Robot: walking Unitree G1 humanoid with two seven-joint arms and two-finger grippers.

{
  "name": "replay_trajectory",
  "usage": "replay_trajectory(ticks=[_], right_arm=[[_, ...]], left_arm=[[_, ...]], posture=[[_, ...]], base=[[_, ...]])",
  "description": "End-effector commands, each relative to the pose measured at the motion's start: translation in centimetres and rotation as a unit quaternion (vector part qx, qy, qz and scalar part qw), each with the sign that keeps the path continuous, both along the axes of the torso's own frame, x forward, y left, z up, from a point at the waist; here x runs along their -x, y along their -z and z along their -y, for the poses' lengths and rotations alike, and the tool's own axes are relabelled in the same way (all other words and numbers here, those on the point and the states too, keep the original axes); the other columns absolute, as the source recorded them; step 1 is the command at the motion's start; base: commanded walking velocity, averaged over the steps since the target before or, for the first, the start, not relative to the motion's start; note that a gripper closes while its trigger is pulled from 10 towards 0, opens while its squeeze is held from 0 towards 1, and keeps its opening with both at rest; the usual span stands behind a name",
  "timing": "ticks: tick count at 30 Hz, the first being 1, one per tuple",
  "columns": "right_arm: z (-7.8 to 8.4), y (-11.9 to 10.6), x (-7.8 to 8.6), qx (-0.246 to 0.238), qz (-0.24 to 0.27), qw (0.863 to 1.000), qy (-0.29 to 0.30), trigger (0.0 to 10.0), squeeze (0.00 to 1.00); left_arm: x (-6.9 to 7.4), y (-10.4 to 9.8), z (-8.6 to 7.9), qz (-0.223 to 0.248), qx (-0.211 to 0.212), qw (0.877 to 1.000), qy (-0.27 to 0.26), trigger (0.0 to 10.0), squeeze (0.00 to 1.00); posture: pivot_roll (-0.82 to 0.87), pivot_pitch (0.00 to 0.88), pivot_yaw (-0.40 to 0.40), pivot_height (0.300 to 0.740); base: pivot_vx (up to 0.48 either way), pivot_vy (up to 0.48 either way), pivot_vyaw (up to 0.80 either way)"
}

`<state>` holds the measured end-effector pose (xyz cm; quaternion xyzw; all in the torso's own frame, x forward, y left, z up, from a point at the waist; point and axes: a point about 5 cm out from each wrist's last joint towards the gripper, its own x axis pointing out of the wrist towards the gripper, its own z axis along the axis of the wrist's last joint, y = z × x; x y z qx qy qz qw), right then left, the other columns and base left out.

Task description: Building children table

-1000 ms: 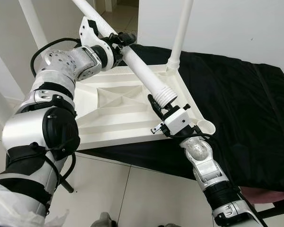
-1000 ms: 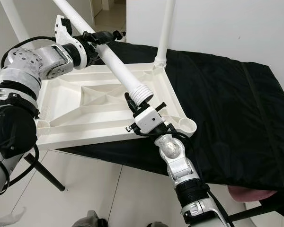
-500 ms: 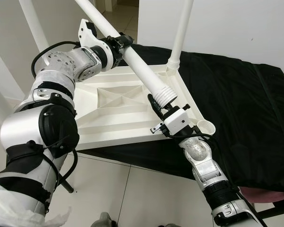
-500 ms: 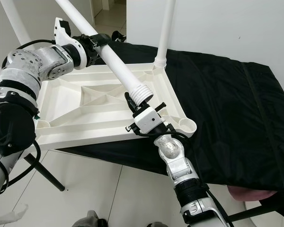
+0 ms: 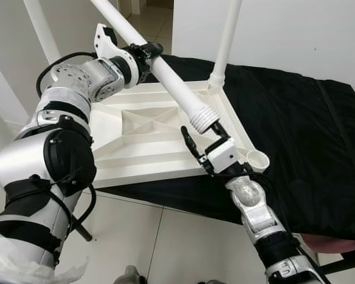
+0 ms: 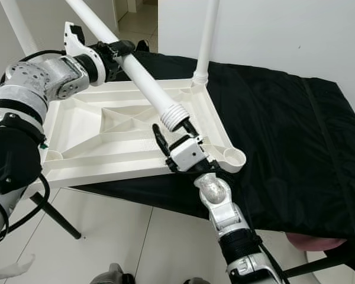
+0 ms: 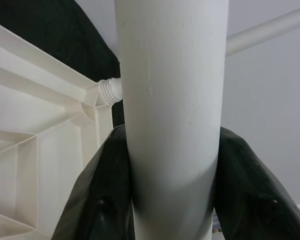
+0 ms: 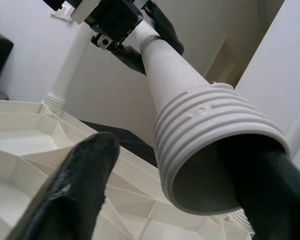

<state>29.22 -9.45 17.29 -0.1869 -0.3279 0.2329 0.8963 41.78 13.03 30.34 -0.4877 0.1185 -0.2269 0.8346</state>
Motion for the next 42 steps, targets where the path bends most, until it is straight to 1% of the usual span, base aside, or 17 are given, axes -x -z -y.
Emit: replay_trajectory(ticks=[1, 6, 8, 9, 10, 14, 15, 20, 21, 26, 29, 32, 34, 36, 37, 40, 42], right_arm=[[0.6, -0.1, 0.1, -0.010, 0.006, 1.000, 0.015, 10.0, 1.00], [1.0, 0.5, 0.9, -0.013, 0.006, 1.000, 0.027, 10.0, 1.00], [1.5, 1.1, 1.7, -0.007, 0.008, 0.999, 0.042, 10.0, 0.99], [1.8, 1.3, 1.9, -0.004, 0.010, 0.999, 0.051, 10.0, 0.16], [2.1, 1.4, 2.1, -0.003, 0.010, 0.998, 0.060, 10.0, 0.00], [2.5, 1.5, 2.3, -0.005, 0.012, 0.997, 0.071, 10.0, 0.00], [3.0, 1.7, 2.4, -0.009, 0.008, 0.996, 0.088, 10.0, 0.00], [3.4, 2.0, 2.2, -0.028, -0.014, 0.994, 0.103, 10.0, 0.00], [3.8, 1.8, 1.4, -0.071, -0.056, 0.990, 0.108, 10.0, 0.00], [4.0, 1.2, 0.4, -0.110, -0.104, 0.985, 0.083, 10.0, 0.00], [4.4, 0.9, -0.1, -0.128, -0.128, 0.981, 0.073, 10.0, 0.00], [5.8, 0.0, -1.0, -0.128, -0.131, 0.980, 0.083, 10.0, 0.00], [5.8, 0.0, -1.0, -0.128, -0.131, 0.980, 0.083, 10.0, 0.00], [7.1, -0.4, -2.1, -0.131, -0.145, 0.974, 0.115, 10.0, 0.00], [7.1, -0.4, -2.1, -0.131, -0.145, 0.974, 0.115, 10.0, 0.00], [7.7, -0.7, -3.4, -0.121, -0.169, 0.966, 0.150, 10.0, 0.00], [7.7, -0.7, -3.4, -0.121, -0.169, 0.966, 0.150, 10.0, 0.00]], left_arm=[[0.0, -0.9, -0.3, 0.005, 0.000, 1.000, -0.005, 10.0, 0.00], [-0.1, -0.5, -0.5, -0.005, -0.001, 1.000, -0.013, 10.0, 0.00], [-0.1, -0.3, -0.7, -0.010, -0.003, 1.000, -0.019, 10.0, 0.00], [-0.1, -0.3, -0.8, -0.008, -0.008, 1.000, -0.019, 10.0, 0.00], [-0.1, -0.3, -0.8, -0.007, -0.010, 1.000, -0.019, 10.0, 0.00], [-0.1, -0.2, -0.8, -0.007, -0.015, 1.000, -0.019, 10.0, 0.00], [-0.1, -0.1, -0.9, -0.003, -0.023, 1.000, -0.020, 10.0, 0.00], [-0.2, 0.0, -0.9, 0.010, -0.050, 0.998, -0.021, 10.0, 0.00], [-0.3, 0.2, -0.7, 0.038, -0.094, 0.995, -0.024, 10.0, 0.00], [-0.4, 0.6, -0.3, 0.064, -0.133, 0.988, -0.036, 10.0, 0.00], [-0.5, 0.7, -0.3, 0.069, -0.139, 0.987, -0.047, 10.0, 0.00], [-0.6, 0.7, -0.6, 0.086, -0.165, 0.980, -0.072, 10.0, 0.00], [-0.6, 0.7, -0.6, 0.086, -0.165, 0.980, -0.072, 10.0, 0.00], [-0.7, 0.6, -0.9, 0.101, -0.181, 0.974, -0.088, 10.0, 0.00], [-0.7, 0.6, -0.9, 0.101, -0.181, 0.974, -0.088, 10.0, 0.00], [-0.6, 0.5, -0.6, 0.123, -0.181, 0.971, -0.092, 10.0, 0.00], [-0.6, 0.5, -0.6, 0.123, -0.181, 0.971, -0.092, 10.0, 0.00]], posture=[[-0.01, 0.000, 0.039, 0.740], [-0.02, 0.000, 0.046, 0.740], [-0.03, 0.000, 0.053, 0.740], [-0.03, 0.000, 0.054, 0.740], [-0.03, 0.000, 0.054, 0.740], [-0.03, 0.000, 0.054, 0.740], [-0.03, 0.000, 0.056, 0.740], [-0.03, 0.000, 0.056, 0.740], [-0.03, 0.000, 0.047, 0.740], [-0.03, 0.000, 0.035, 0.740], [-0.03, 0.000, 0.031, 0.740], [-0.03, 0.000, 0.016, 0.740], [-0.03, 0.000, 0.016, 0.740], [-0.02, 0.000, 0.006, 0.740], [-0.02, 0.000, 0.006, 0.740], [-0.02, 0.000, -0.006, 0.740], [-0.02, 0.000, -0.006, 0.740]], base=[[0.000, 0.000, 0.00], [0.000, 0.000, 0.00], [0.000, 0.000, 0.00], [0.000, 0.000, 0.00], [0.000, 0.000, 0.00], [0.000, 0.000, 0.00], [0.000, 0.000, 0.00], [0.000, 0.000, 0.00], [0.000, 0.000, 0.00], [0.000, 0.000, 0.00], [0.000, 0.000, 0.00], [0.000, 0.000, 0.00], [0.000, 0.000, 0.00], [0.000, 0.000, 0.00], [0.000, 0.000, 0.00], [0.000, 0.000, 0.00], [0.000, 0.000, 0.00]])
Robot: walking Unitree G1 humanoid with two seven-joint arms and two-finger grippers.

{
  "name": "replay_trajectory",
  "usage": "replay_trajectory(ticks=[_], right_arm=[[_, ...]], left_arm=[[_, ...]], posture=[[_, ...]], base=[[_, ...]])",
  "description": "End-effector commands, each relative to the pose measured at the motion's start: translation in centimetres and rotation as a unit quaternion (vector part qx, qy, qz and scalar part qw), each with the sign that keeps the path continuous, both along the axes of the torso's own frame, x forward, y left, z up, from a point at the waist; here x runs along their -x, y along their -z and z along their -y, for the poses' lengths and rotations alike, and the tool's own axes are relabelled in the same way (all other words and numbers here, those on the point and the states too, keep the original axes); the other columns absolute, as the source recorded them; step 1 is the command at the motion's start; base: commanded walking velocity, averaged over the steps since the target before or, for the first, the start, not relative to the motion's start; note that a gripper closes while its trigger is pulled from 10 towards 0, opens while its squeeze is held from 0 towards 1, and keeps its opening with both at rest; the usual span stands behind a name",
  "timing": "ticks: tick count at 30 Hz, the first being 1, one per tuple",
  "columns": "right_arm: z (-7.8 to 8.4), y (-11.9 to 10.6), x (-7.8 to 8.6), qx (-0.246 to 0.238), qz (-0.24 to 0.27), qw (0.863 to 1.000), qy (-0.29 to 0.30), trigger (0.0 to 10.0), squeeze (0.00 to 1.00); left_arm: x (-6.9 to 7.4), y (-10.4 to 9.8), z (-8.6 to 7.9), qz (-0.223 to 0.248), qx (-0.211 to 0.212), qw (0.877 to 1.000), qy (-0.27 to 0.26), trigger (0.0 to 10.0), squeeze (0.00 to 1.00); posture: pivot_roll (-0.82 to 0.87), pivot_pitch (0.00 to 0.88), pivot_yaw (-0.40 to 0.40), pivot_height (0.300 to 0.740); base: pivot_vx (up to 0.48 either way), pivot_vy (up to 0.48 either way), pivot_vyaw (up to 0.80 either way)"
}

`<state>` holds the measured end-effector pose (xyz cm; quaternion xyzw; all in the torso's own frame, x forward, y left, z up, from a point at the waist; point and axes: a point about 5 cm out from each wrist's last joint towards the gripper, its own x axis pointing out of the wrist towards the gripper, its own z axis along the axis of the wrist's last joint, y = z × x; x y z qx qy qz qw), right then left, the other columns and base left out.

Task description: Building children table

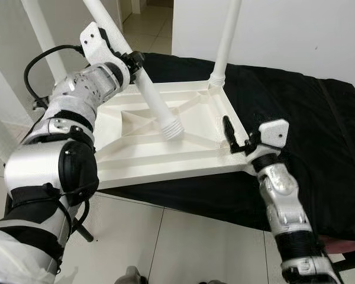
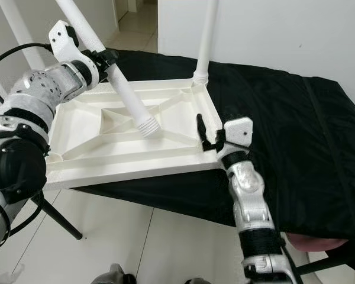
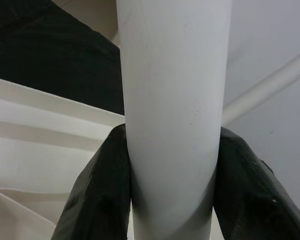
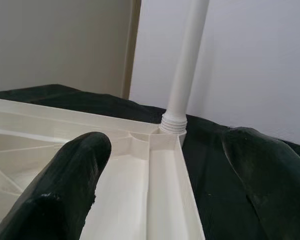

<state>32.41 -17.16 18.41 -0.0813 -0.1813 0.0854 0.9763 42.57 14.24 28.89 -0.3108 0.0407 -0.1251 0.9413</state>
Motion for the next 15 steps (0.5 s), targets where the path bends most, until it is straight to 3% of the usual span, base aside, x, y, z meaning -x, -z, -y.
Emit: replay_trajectory(ticks=[1, 9, 15], right_arm=[[-0.1, 0.2, -0.5, -0.004, -0.024, 1.000, 0.006, 10.0, 0.00], [-2.9, -1.3, -1.6, -0.001, -0.040, 0.997, -0.069, 10.0, 0.00], [-3.2, -2.0, -2.3, -0.014, -0.039, 0.997, -0.071, 10.0, 0.00]], left_arm=[[0.2, -0.9, 0.8, 0.057, 0.002, 0.997, 0.045, 10.0, 0.00], [0.9, -1.1, 3.2, 0.106, -0.012, 0.993, 0.051, 10.0, 0.00], [1.5, -1.4, 4.3, 0.112, 0.017, 0.991, 0.065, 10.0, 0.00]], posture=[[-0.02, 0.000, -0.009, 0.740], [-0.01, 0.000, -0.038, 0.740], [0.00, 0.000, -0.049, 0.740]], base=[[0.000, 0.000, 0.00], [0.000, 0.000, 0.00], [0.000, 0.000, 0.00]])
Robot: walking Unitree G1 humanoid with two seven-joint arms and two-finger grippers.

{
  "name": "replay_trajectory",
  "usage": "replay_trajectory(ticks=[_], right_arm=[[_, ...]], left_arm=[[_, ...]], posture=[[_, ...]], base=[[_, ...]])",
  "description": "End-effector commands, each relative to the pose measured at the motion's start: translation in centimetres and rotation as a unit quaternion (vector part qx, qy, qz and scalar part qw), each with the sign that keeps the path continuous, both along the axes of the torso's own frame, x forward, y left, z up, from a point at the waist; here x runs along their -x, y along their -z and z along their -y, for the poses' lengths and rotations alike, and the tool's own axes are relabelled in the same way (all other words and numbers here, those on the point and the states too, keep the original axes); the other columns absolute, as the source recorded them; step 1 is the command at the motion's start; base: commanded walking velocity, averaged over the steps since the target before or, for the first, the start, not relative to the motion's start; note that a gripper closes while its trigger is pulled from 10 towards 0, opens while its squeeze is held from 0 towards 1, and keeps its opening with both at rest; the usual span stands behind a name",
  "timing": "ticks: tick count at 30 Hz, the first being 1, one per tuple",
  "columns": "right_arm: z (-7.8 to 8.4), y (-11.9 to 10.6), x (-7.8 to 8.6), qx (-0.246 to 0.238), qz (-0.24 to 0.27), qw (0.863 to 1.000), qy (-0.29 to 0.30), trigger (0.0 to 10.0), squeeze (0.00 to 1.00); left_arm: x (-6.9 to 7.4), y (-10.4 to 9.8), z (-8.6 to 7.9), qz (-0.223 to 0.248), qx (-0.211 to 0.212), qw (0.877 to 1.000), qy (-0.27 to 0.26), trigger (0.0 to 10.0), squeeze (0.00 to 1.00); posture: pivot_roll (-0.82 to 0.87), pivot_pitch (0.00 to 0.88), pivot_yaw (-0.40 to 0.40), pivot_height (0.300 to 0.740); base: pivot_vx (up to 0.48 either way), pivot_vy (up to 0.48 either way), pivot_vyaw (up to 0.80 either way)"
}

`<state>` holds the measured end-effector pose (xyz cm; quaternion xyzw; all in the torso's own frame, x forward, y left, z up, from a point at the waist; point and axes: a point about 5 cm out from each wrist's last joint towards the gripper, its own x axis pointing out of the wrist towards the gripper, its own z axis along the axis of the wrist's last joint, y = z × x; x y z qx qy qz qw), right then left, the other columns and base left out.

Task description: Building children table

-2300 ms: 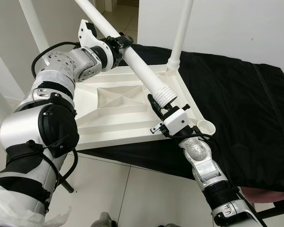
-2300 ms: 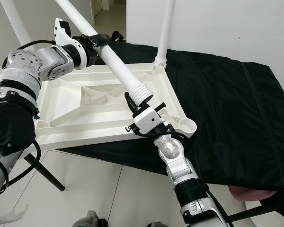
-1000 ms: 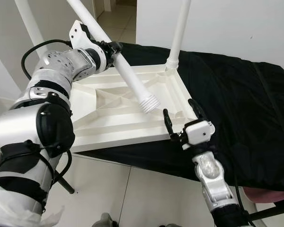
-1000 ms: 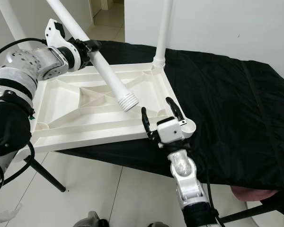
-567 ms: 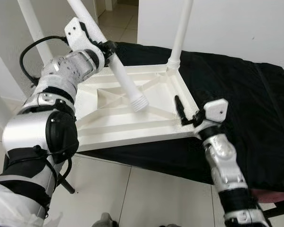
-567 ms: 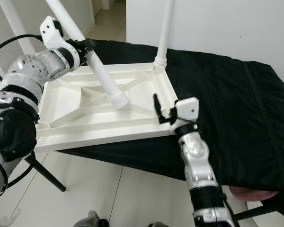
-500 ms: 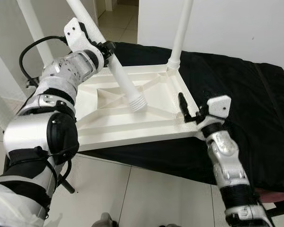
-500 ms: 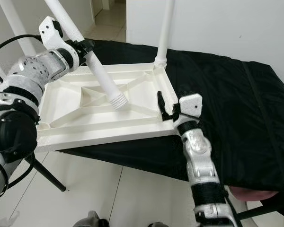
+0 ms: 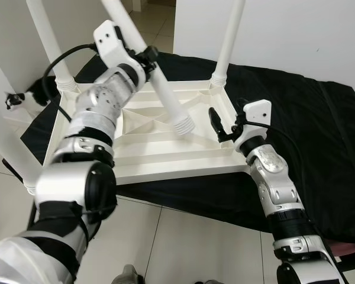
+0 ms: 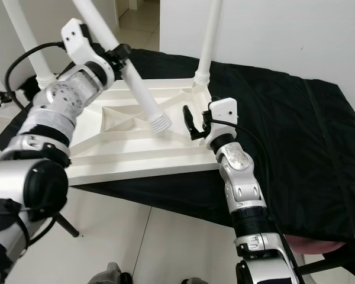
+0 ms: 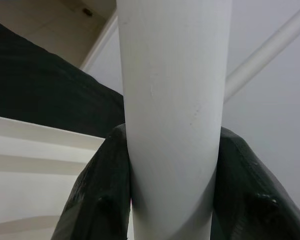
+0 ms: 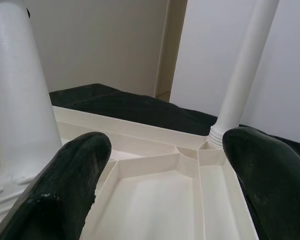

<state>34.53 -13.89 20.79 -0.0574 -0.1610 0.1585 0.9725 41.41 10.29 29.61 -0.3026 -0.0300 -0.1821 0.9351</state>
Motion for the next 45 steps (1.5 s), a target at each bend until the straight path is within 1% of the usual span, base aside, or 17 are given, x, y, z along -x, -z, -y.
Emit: replay_trajectory(ticks=[1, 3, 5, 11, 14, 22, 24, 28, 31, 34, 37, 38, 39, 40, 42, 44, 45], right_arm=[[0.1, 0.2, -0.3, -0.003, -0.010, 1.000, 0.008, 10.0, 0.00], [0.0, 0.0, -0.4, -0.001, -0.008, 1.000, 0.011, 10.0, 0.00], [0.0, -0.3, -0.7, -0.011, -0.012, 1.000, 0.021, 10.0, 0.00], [0.0, -0.3, -0.9, -0.018, -0.016, 0.999, 0.027, 10.0, 0.00], [-0.3, -0.3, -1.0, -0.022, -0.017, 0.999, 0.023, 10.0, 0.00], [-0.3, -0.6, -1.0, -0.019, -0.009, 0.999, 0.031, 10.0, 0.00], [-0.2, -0.9, -1.0, -0.023, -0.003, 0.999, 0.039, 10.0, 0.00], [-0.4, -0.9, -0.8, -0.031, -0.004, 0.999, 0.042, 10.0, 0.00], [-0.7, -0.8, -0.5, -0.033, -0.006, 0.999, 0.031, 10.0, 0.00], [-0.9, -0.6, -0.4, -0.025, -0.008, 1.000, 0.015, 10.0, 0.00], [-1.0, -0.6, -0.4, -0.023, -0.010, 1.000, 0.011, 10.0, 0.00], [-1.1, -0.5, -0.3, -0.019, -0.014, 1.000, 0.001, 10.0, 0.00], [-1.1, -0.5, -0.3, -0.019, -0.014, 1.000, 0.001, 10.0, 0.00], [-1.2, -0.4, -0.3, -0.016, -0.019, 1.000, -0.011, 10.0, 0.00], [-1.2, -0.4, -0.3, -0.016, -0.019, 1.000, -0.011, 10.0, 0.00], [-1.3, -0.2, -0.3, -0.015, -0.030, 0.999, -0.030, 10.0, 0.00], [-1.3, -0.2, -0.3, -0.015, -0.030, 0.999, -0.030, 10.0, 0.00]], left_arm=[[0.5, -0.7, 0.7, 0.024, 0.021, 0.999, 0.041, 10.0, 0.00], [0.7, -0.7, 1.0, 0.024, 0.025, 0.998, 0.046, 10.0, 0.00], [1.0, -0.6, 1.4, 0.023, 0.034, 0.998, 0.050, 10.0, 0.00], [1.2, -0.4, 1.6, 0.019, 0.041, 0.998, 0.050, 10.0, 0.00], [1.4, -0.1, 2.1, 0.014, 0.034, 0.998, 0.054, 10.0, 0.00], [1.9, 0.0, 2.4, 0.019, 0.020, 0.998, 0.065, 10.0, 0.00], [2.1, -0.3, 2.4, 0.044, 0.003, 0.997, 0.065, 10.0, 0.00], [2.4, -0.1, 2.7, 0.040, -0.013, 0.996, 0.081, 10.0, 0.00], [2.8, 0.3, 3.4, 0.046, -0.037, 0.994, 0.095, 10.0, 0.00], [3.2, 0.6, 4.0, 0.066, -0.067, 0.990, 0.108, 10.0, 0.00], [3.4, 0.6, 4.2, 0.073, -0.077, 0.988, 0.109, 10.0, 0.00], [3.5, 0.7, 4.4, 0.081, -0.092, 0.986, 0.113, 10.0, 0.00], [3.5, 0.7, 4.4, 0.081, -0.092, 0.986, 0.113, 10.0, 0.00], [3.8, 0.8, 4.7, 0.090, -0.105, 0.983, 0.120, 10.0, 0.00], [3.8, 0.8, 4.7, 0.090, -0.105, 0.983, 0.120, 10.0, 0.00], [4.3, 0.9, 5.1, 0.103, -0.119, 0.979, 0.128, 10.0, 0.00], [4.3, 0.9, 5.1, 0.103, -0.119, 0.979, 0.128, 10.0, 0.00]], posture=[[0.00, 0.000, -0.051, 0.740], [0.00, 0.000, -0.051, 0.740], [0.01, 0.000, -0.059, 0.740], [0.01, 0.000, -0.059, 0.740], [0.02, 0.000, -0.063, 0.740], [0.01, 0.000, -0.055, 0.740], [0.01, 0.000, -0.046, 0.740], [0.01, 0.000, -0.032, 0.740], [0.00, 0.000, -0.023, 0.740], [0.00, 0.000, -0.019, 0.740], [0.00, 0.000, -0.021, 0.740], [0.00, 0.000, -0.022, 0.740], [0.00, 0.000, -0.022, 0.740], [0.00, 0.000, -0.025, 0.740], [0.00, 0.000, -0.025, 0.740], [0.01, 0.000, -0.034, 0.740], [0.01, 0.000, -0.034, 0.740]], base=[[0.000, 0.000, 0.00], [0.000, 0.000, 0.00], [0.000, 0.000, 0.00], [0.000, 0.000, 0.00], [0.000, 0.000, 0.00], [0.000, 0.000, 0.00], [0.000, 0.000, 0.00], [0.000, 0.000, 0.00], [0.000, 0.000, 0.00], [0.000, 0.000, 0.00], [0.000, 0.000, 0.00], [0.000, 0.000, 0.00], [0.000, 0.000, 0.00], [0.000, 0.000, 0.00], [0.000, 0.000, 0.00], [0.000, 0.000, 0.00], [0.000, 0.000, 0.00]])
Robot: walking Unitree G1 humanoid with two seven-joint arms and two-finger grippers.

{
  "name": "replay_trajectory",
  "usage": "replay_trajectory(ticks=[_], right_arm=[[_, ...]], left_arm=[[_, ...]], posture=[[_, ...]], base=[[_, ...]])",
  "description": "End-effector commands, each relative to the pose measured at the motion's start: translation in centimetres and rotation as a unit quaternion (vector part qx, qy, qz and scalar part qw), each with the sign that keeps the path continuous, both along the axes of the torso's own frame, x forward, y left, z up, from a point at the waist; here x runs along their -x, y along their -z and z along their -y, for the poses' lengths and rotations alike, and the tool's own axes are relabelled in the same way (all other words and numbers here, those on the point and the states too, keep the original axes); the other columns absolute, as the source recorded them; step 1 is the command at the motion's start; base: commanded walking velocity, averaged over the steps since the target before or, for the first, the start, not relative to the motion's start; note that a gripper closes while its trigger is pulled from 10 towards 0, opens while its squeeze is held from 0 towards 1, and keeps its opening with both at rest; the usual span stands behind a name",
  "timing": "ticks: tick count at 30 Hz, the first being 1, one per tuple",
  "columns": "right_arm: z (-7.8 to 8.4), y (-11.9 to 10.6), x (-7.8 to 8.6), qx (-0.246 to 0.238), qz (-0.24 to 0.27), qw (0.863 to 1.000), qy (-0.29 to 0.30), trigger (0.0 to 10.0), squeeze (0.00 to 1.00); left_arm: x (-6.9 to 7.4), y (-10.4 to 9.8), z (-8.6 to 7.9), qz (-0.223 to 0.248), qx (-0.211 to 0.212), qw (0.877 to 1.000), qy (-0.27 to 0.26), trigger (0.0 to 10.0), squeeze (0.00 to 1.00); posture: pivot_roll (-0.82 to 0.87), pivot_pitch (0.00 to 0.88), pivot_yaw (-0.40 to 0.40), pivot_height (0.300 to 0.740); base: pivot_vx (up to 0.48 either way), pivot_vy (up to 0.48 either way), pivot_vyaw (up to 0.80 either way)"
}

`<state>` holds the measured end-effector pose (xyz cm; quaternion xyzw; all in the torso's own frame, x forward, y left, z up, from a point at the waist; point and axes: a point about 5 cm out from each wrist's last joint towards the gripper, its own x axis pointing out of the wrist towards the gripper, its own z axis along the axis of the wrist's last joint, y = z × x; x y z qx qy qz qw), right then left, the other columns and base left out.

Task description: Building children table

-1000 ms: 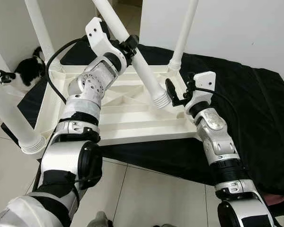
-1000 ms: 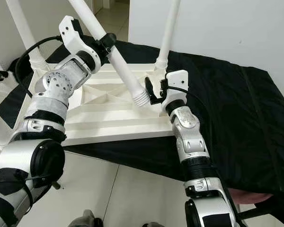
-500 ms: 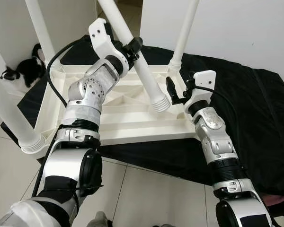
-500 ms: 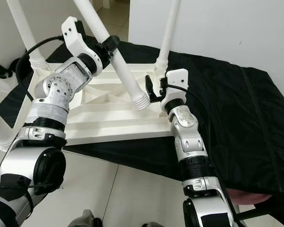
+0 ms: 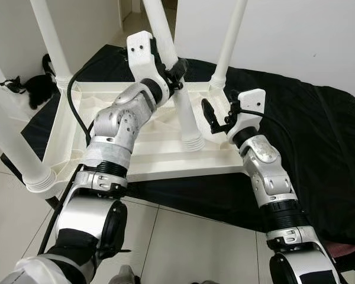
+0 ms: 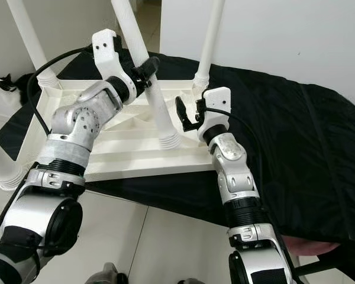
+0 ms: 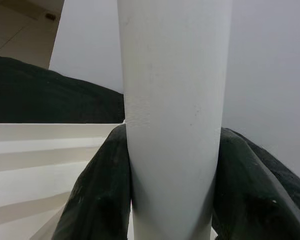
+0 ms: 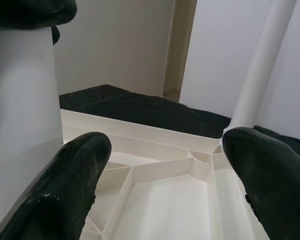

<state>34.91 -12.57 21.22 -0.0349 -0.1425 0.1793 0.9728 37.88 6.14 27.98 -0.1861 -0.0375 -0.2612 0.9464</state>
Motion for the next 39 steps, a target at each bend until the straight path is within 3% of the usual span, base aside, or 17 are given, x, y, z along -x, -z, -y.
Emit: replay_trajectory(ticks=[1, 7, 10, 20, 32, 39], right_arm=[[-0.1, 0.3, 0.1, 0.004, -0.015, 1.000, -0.019, 10.0, 0.00], [-0.3, 0.5, 0.2, 0.014, -0.032, 0.999, -0.041, 10.0, 0.00], [-1.0, 0.9, 0.3, 0.029, -0.070, 0.993, -0.087, 10.0, 0.00], [-1.2, 1.2, 0.4, 0.048, -0.094, 0.987, -0.120, 10.0, 0.00], [0.9, 0.5, 0.4, 0.037, -0.100, 0.988, -0.108, 10.0, 0.00], [0.7, 0.9, 0.8, 0.046, -0.116, 0.983, -0.135, 10.0, 0.00]], left_arm=[[0.9, -0.8, 1.0, 0.049, -0.009, 0.996, 0.069, 10.0, 0.00], [1.2, -1.0, 1.4, 0.062, -0.020, 0.995, 0.072, 10.0, 0.00], [1.7, -1.0, 2.3, 0.084, -0.046, 0.992, 0.078, 10.0, 0.00], [2.1, -1.1, 3.1, 0.107, -0.075, 0.988, 0.082, 10.0, 0.00], [1.6, -0.8, 2.1, 0.123, -0.113, 0.984, 0.060, 10.0, 0.00], [1.6, -0.8, 2.0, 0.132, -0.124, 0.982, 0.058, 10.0, 0.00]], posture=[[0.01, 0.000, -0.037, 0.740], [0.01, 0.000, -0.042, 0.740], [0.01, 0.000, -0.050, 0.740], [0.01, 0.000, -0.055, 0.740], [0.01, 0.000, -0.061, 0.740], [0.01, 0.000, -0.062, 0.740]], base=[[0.000, 0.000, 0.00], [0.000, 0.000, 0.00], [0.000, 0.000, 0.00], [0.000, 0.000, 0.00], [0.000, 0.000, 0.00], [0.000, 0.000, 0.00]])
